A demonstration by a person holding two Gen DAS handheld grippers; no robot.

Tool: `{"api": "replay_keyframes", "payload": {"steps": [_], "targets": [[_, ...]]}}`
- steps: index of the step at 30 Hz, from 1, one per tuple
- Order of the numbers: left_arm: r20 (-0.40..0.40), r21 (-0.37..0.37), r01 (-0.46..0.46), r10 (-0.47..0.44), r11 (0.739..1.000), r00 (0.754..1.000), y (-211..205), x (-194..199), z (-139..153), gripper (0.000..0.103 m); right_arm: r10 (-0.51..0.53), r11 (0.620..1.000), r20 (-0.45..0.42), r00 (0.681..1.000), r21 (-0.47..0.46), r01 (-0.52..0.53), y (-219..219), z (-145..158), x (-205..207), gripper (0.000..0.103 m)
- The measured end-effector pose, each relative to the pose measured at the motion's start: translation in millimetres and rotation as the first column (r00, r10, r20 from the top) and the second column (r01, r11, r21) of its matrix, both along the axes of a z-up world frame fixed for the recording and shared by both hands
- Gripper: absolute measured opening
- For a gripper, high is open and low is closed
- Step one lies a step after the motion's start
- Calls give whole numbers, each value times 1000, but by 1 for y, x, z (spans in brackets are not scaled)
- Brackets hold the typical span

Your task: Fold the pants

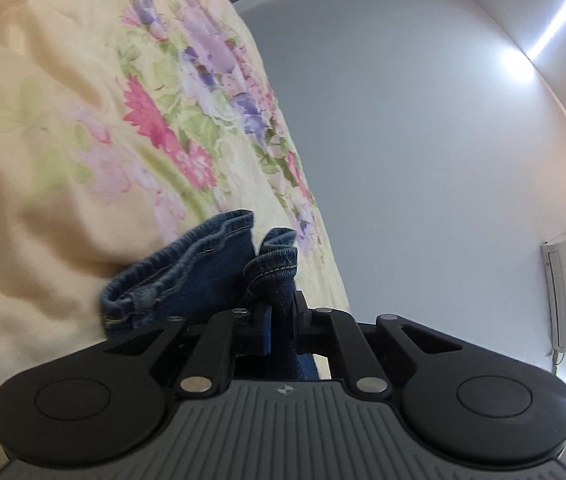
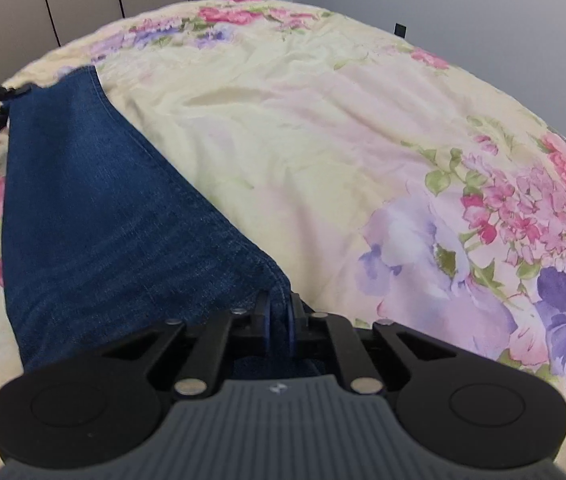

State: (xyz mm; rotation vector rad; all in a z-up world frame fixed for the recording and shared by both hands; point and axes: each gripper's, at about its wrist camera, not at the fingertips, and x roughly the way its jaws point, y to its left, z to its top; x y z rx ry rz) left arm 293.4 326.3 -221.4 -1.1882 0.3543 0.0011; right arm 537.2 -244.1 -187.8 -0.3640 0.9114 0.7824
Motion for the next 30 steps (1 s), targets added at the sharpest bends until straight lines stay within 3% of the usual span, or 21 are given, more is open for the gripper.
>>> {"api": "replay_keyframes", "payload": {"steps": [3, 8, 9, 11, 12, 14, 15, 16, 17, 21, 23, 26, 30], "targets": [[-33, -21, 21, -22, 1000, 999, 4, 1, -12, 9, -21, 1000, 31, 999, -11, 22, 7, -7, -1, 3], [4, -28, 33, -33, 999, 999, -1, -5, -11, 10, -43, 998, 81, 996, -35, 46, 8, -2, 0, 4], [10, -16, 38, -38, 999, 999, -3, -6, -9, 10, -52, 997, 78, 996, -54, 57, 11, -3, 1, 7], [22, 10, 51, -51, 999, 998, -5, -7, -5, 10, -39, 991, 171, 984, -122, 61, 23, -1, -8, 26], [31, 17, 54, -55, 998, 998, -6, -8, -2, 10, -55, 989, 219, 974, -124, 84, 28, 3, -14, 29], [52, 20, 43, -44, 999, 998, -8, -9, -1, 15, -157, 975, 363, 918, -89, 202, 43, 16, -31, 41], [62, 21, 37, -38, 999, 997, -9, -10, 0, 17, -170, 976, 409, 897, -57, 211, 55, 22, -43, 42], [66, 29, 27, -29, 999, 997, -10, -13, 2, 17, -157, 984, 437, 886, -9, 179, 73, 28, -58, 52], [72, 38, 12, -15, 999, 997, -11, -17, 5, 17, -140, 990, 445, 885, 35, 139, 92, 31, -74, 64], [150, 40, -41, 34, 998, 988, -9, -39, 19, 17, -23, 992, 446, 895, 122, -35, 182, 32, -125, 66], [144, 70, -45, 34, 997, 989, -7, -46, 25, 17, 29, 986, 454, 890, 133, -100, 225, 29, -143, 65], [98, 101, -57, 47, 993, 994, 0, -50, 24, 17, 26, 982, 476, 879, 152, -111, 271, 26, -158, 66], [79, 115, -70, 61, 991, 995, 10, -61, 27, 21, -11, 968, 410, 912, 234, -94, 302, 25, -159, 70]]}}
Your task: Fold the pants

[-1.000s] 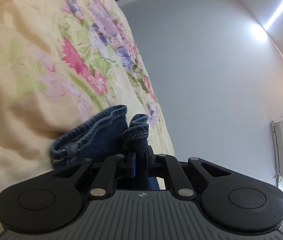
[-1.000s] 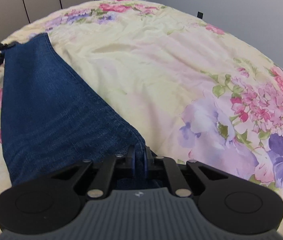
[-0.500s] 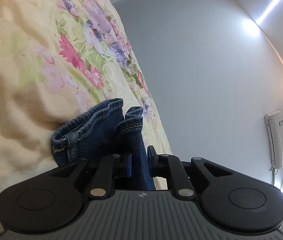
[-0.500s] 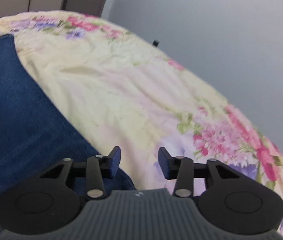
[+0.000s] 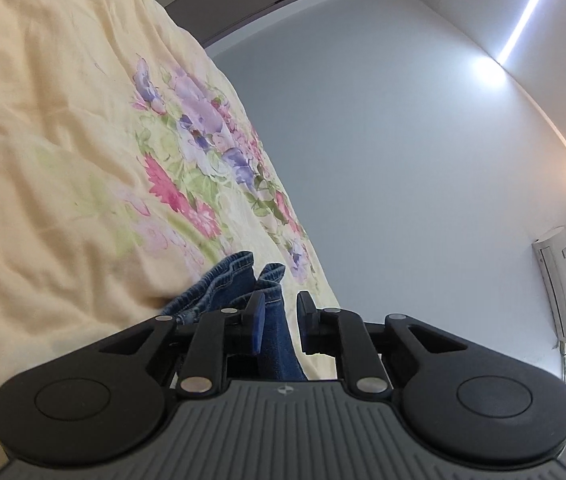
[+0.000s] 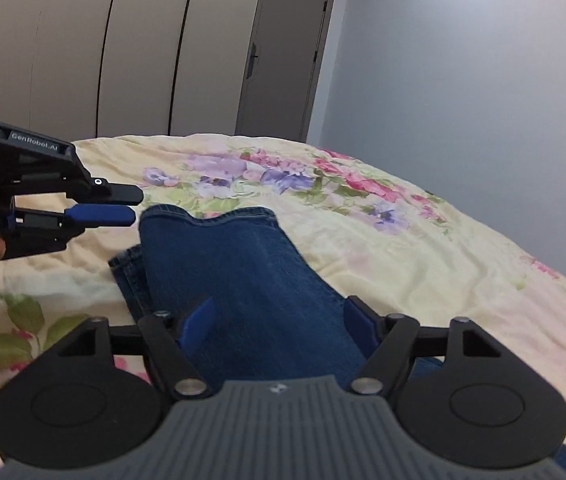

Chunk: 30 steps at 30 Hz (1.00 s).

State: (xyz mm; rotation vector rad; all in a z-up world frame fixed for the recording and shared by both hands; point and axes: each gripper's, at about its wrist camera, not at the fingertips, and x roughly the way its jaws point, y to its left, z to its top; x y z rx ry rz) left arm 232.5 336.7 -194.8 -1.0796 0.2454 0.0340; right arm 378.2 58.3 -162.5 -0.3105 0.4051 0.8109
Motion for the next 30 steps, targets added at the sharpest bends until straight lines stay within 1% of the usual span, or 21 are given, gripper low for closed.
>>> {"api": "replay_keyframes", "payload": {"steps": [1, 2, 3, 4, 6, 7, 8, 9, 11, 13, 14, 16, 17, 18, 19, 20, 21, 23, 24, 27, 30], "targets": [[-15, 3, 3, -3, 1000, 1000, 2, -1, 1, 23, 5, 1000, -7, 1000, -13, -5, 8, -1, -2, 68], [-33, 17, 2, -1, 1000, 999, 4, -2, 3, 24, 14, 1000, -18, 1000, 4, -14, 15, -2, -6, 68], [-42, 40, 4, -2, 999, 999, 6, -3, 6, 26, 56, 997, -56, 997, 53, -53, 17, -1, -10, 68], [-54, 66, 10, -7, 998, 999, 7, -3, 8, 29, 121, 984, -121, 985, 145, -103, 18, 0, -14, 66], [-92, 107, 12, -2, 994, 996, 8, -4, 13, 48, 189, 952, -225, 956, 281, -122, 22, -2, -17, 67], [-108, 122, 22, -9, 992, 994, 9, -4, 15, 52, 191, 946, -283, 940, 309, -99, 30, -6, -15, 66], [-123, 137, 32, -15, 990, 992, 9, -4, 16, 61, 196, 942, -333, 922, 326, -82, 39, -12, -14, 64], [-140, 150, 41, -20, 988, 990, 9, -5, 17, 74, 175, 944, -370, 912, 327, -48, 52, -21, -12, 64], [-177, 181, 60, -28, 982, 984, 9, -5, 19, 85, 118, 938, -462, 879, 343, 54, 67, -38, -5, 64], [-197, 221, 70, -25, 973, 980, 9, -9, 21, 86, 57, 895, -560, 826, 395, 206, 71, -56, 2, 65], [-207, 240, 76, -26, 968, 978, 9, -11, 23, 87, 44, 858, -593, 804, 435, 274, 70, -64, 5, 65], [-222, 267, 80, -19, 960, 975, 10, -12, 24, 87, 27, 810, -650, 759, 459, 364, 69, -66, 6, 66], [-225, 273, 94, -31, 957, 974, 11, -11, 24, 87, 46, 781, -664, 746, 489, 387, 68, -65, 4, 66], [-228, 271, 117, -54, 956, 972, 11, -10, 23, 87, 78, 730, -689, 721, 532, 429, 63, -65, 1, 66], [-229, 266, 142, -81, 954, 970, 10, -7, 22, 87, 101, 696, -714, 693, 549, 463, 60, -66, -1, 66], [-221, 262, 164, -106, 951, 969, 9, -4, 21, 87, 93, 696, -729, 678, 534, 480, 60, -64, -4, 66], [-208, 257, 192, -140, 947, 968, 8, -1, 19, 87, 65, 712, -723, 688, 516, 476, 61, -61, -7, 66], [-175, 229, 225, -188, 947, 967, 7, 6, 13, 89, -9, 753, -631, 776, 507, 420, 59, -47, -11, 65], [-163, 196, 234, -204, 952, 965, 7, 10, 8, 89, -34, 770, -593, 804, 497, 399, 57, -41, -10, 65], [-133, 76, 261, -250, 962, 959, 9, 25, -11, 89, -81, 804, -522, 849, 469, 365, 47, -27, 3, 66], [-116, 52, 262, -255, 964, 960, 7, 36, -19, 88, -216, 879, -350, 911, 337, 338, 52, -12, 15, 71]]}}
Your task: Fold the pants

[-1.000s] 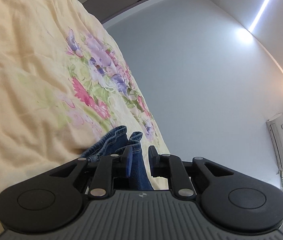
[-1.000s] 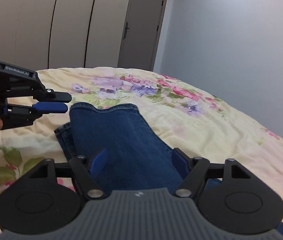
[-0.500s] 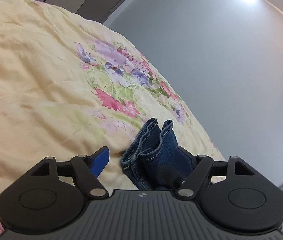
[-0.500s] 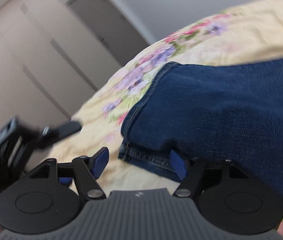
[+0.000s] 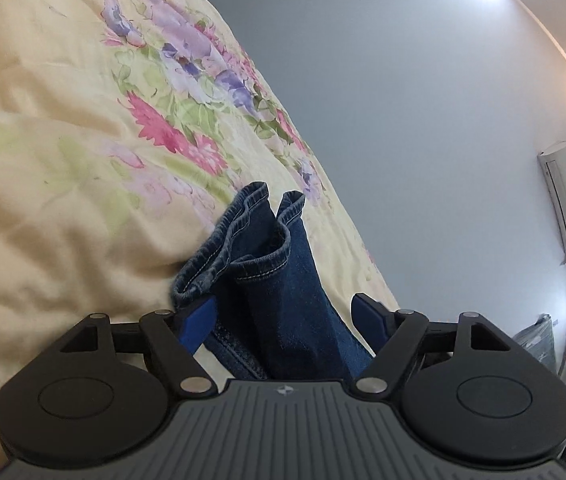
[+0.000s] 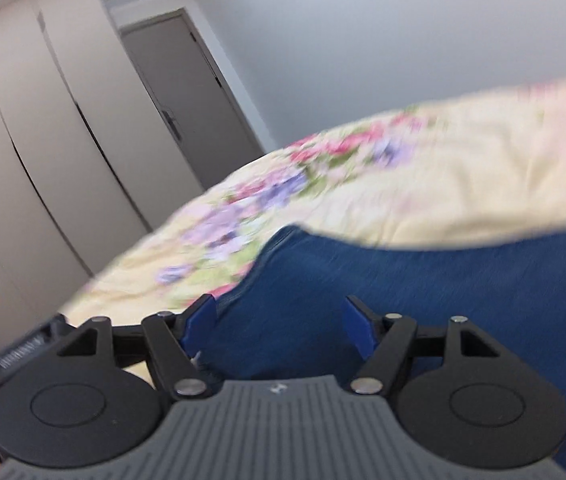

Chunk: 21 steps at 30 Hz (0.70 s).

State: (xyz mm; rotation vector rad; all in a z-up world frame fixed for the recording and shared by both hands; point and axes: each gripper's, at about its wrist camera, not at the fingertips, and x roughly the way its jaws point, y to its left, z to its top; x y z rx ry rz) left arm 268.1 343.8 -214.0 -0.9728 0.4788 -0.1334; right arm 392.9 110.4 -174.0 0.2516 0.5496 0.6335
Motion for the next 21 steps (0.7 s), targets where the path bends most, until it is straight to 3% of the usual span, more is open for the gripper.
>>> {"api": "replay_keyframes", "payload": {"steps": [3, 7, 9, 10, 11, 12, 15, 16, 18, 21], "targets": [[31, 0, 9, -9, 1000, 999, -5, 6, 1, 87, 2, 964, 146, 989, -262, 36, 14, 4, 3, 72], [-11, 10, 38, -38, 999, 999, -9, 25, -7, 72, -30, 913, 137, 990, -399, 82, 3, -7, 10, 72], [-21, 5, 34, -34, 999, 999, -10, 31, -11, 45, -56, 911, 109, 992, -401, 95, -10, -14, 11, 72], [-10, 0, 32, -32, 1000, 999, -10, 32, -13, 36, -63, 914, 95, 993, -395, 96, -19, -18, 8, 72], [0, -3, 25, -25, 1000, 1000, -10, 31, -13, 18, -71, 912, 85, 994, -397, 99, -23, -20, 8, 73], [8, -5, 15, -14, 1000, 1000, -10, 29, -12, 11, -76, 909, 76, 994, -405, 100, -26, -23, 7, 73], [51, 1, -19, 19, 1000, 999, -8, 16, 0, 6, -64, 901, 38, 997, -428, 74, -32, -33, 4, 75], [56, 23, -31, 30, 999, 998, -8, 11, 7, 6, -61, 903, 30, 998, -425, 68, -33, -34, 3, 75], [34, 136, -26, 21, 990, 999, -12, 5, 23, 5, -54, 904, 12, 998, -423, 54, -30, -34, 0, 76], [-95, 347, 39, -6, 937, 995, -27, 7, 34, 5, -40, 906, 18, 999, -421, 44, -26, -27, -3, 80]]}}
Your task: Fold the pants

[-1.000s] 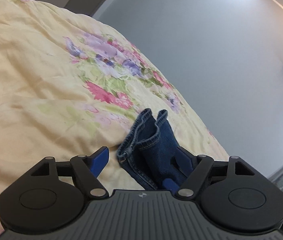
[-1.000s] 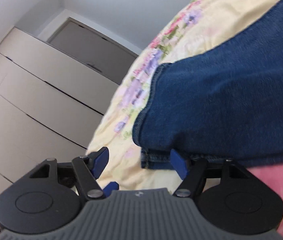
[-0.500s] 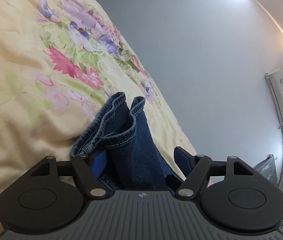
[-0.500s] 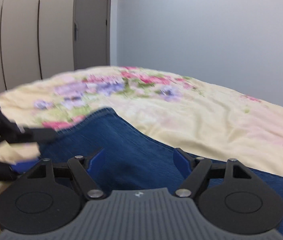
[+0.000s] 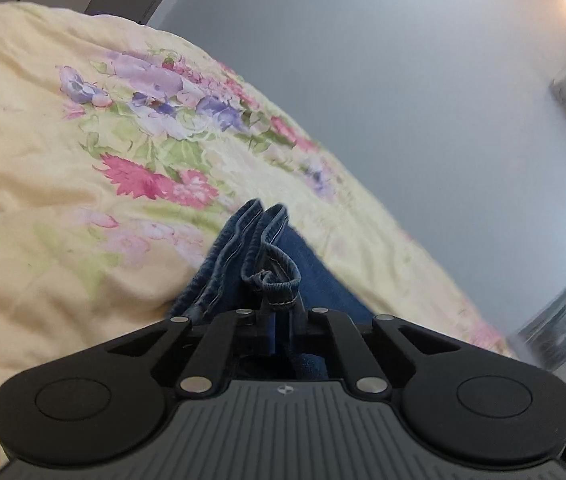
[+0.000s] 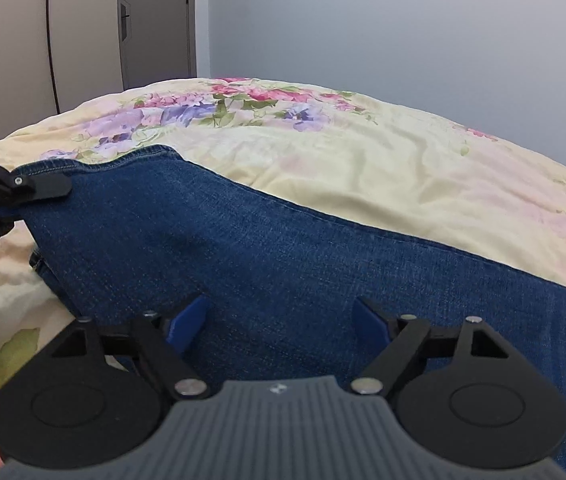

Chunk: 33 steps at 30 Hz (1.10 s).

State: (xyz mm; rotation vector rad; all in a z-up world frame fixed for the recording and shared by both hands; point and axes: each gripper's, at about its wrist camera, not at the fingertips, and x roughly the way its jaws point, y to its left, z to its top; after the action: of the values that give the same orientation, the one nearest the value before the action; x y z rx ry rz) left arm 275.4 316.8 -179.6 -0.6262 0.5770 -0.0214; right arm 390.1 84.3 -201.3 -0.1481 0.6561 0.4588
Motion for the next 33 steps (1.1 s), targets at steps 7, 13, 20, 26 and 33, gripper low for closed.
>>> {"api": "replay_keyframes", "payload": {"steps": [7, 13, 20, 26, 33], "targets": [[-106, 77, -5, 13, 997, 994, 4, 4, -15, 31, 49, 998, -43, 998, -29, -51, 6, -4, -5, 81], [-49, 184, -40, 50, 982, 998, 2, -22, 4, 80, 18, 998, 51, 999, -54, -15, -27, 13, -18, 81], [-102, 47, 16, -11, 999, 995, -4, -14, -21, 82, -47, 998, -53, 997, -31, 45, -46, -11, 1, 81], [-85, -75, 15, -22, 997, 996, -5, 4, -29, 88, -176, 984, 59, 983, -1, 176, -91, 13, -20, 81], [-53, -169, -45, 36, 985, 998, -4, 7, -37, 88, -338, 934, 100, 936, -85, 346, -175, 11, -37, 81]]}}
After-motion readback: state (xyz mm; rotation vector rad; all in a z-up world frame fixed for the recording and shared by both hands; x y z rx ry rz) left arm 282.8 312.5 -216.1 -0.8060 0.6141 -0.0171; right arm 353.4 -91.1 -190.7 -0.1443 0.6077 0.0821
